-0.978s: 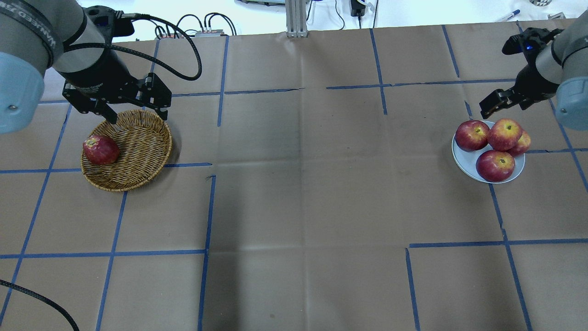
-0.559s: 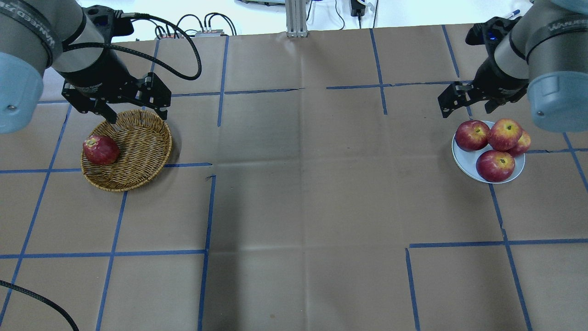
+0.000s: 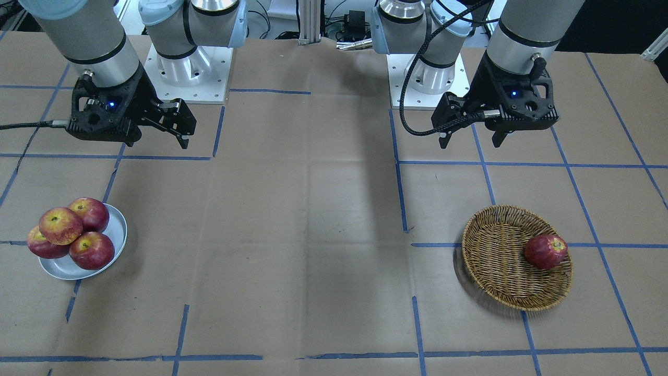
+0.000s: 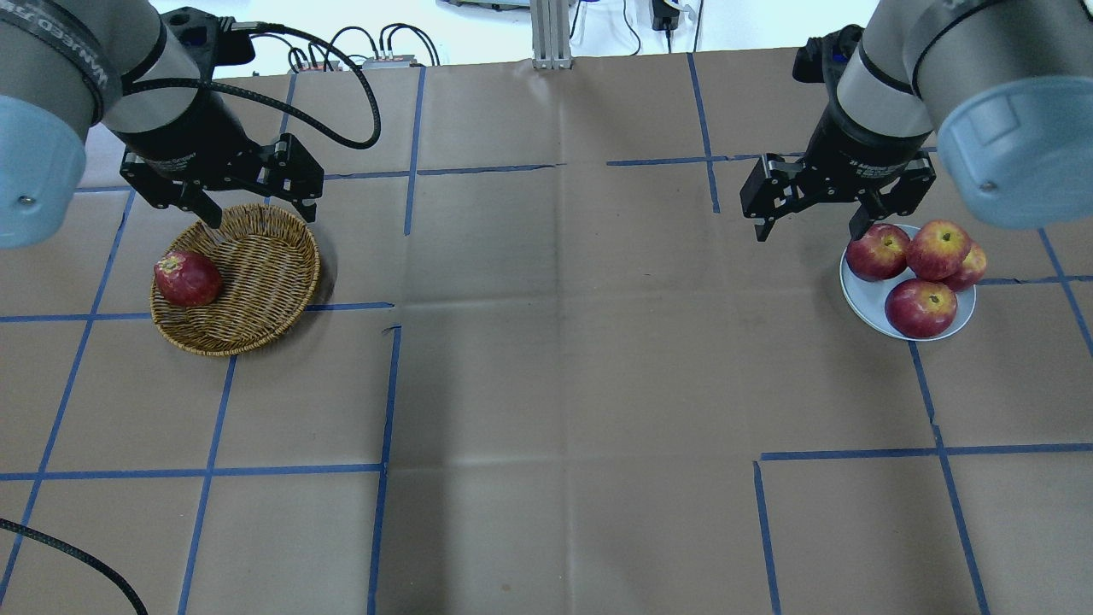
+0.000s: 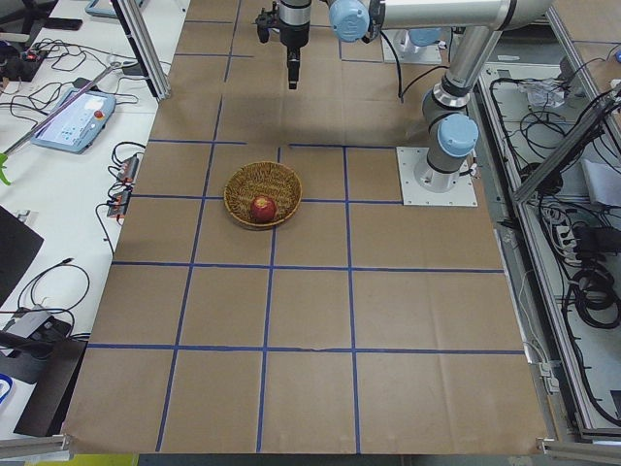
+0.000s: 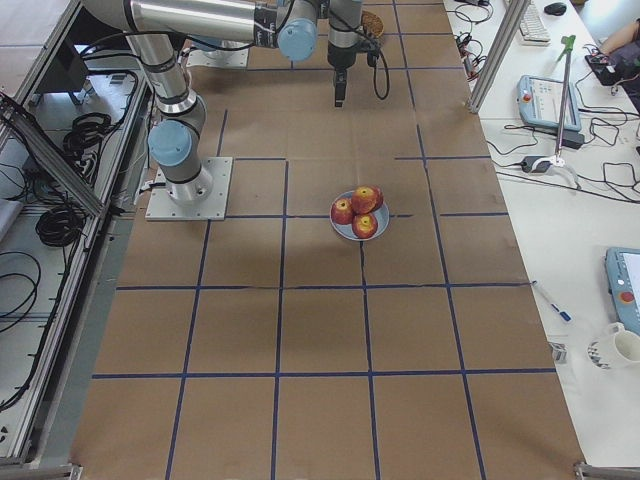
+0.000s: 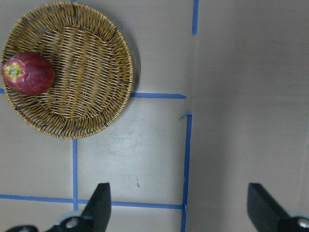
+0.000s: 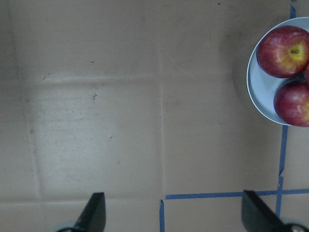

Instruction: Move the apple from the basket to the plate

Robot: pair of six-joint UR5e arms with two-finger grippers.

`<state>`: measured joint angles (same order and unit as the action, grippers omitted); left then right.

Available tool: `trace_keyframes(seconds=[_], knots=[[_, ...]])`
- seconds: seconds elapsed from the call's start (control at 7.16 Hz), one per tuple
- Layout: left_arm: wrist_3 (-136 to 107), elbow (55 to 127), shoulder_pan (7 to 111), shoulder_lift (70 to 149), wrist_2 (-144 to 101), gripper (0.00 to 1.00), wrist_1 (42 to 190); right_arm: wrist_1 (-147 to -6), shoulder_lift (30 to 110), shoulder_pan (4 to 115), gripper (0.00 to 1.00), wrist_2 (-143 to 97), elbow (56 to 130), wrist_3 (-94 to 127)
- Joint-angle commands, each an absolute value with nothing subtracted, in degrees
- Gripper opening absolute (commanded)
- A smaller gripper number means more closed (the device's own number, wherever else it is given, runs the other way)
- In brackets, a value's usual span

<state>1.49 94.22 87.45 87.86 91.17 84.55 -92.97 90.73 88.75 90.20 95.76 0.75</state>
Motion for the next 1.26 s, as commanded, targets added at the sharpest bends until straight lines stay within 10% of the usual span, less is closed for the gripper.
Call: trace_keyframes(seconds=[0.0,1.12], knots=[[1.5,94.1,90.0,87.8,91.2,0.99,84.6,-91.3,90.9,89.0,1.00,91.1,94.0,1.1],[1.5,94.1,90.1,87.7,91.2,0.99,84.6,-91.6,90.6,89.4,1.00,89.6,93.7,1.1]])
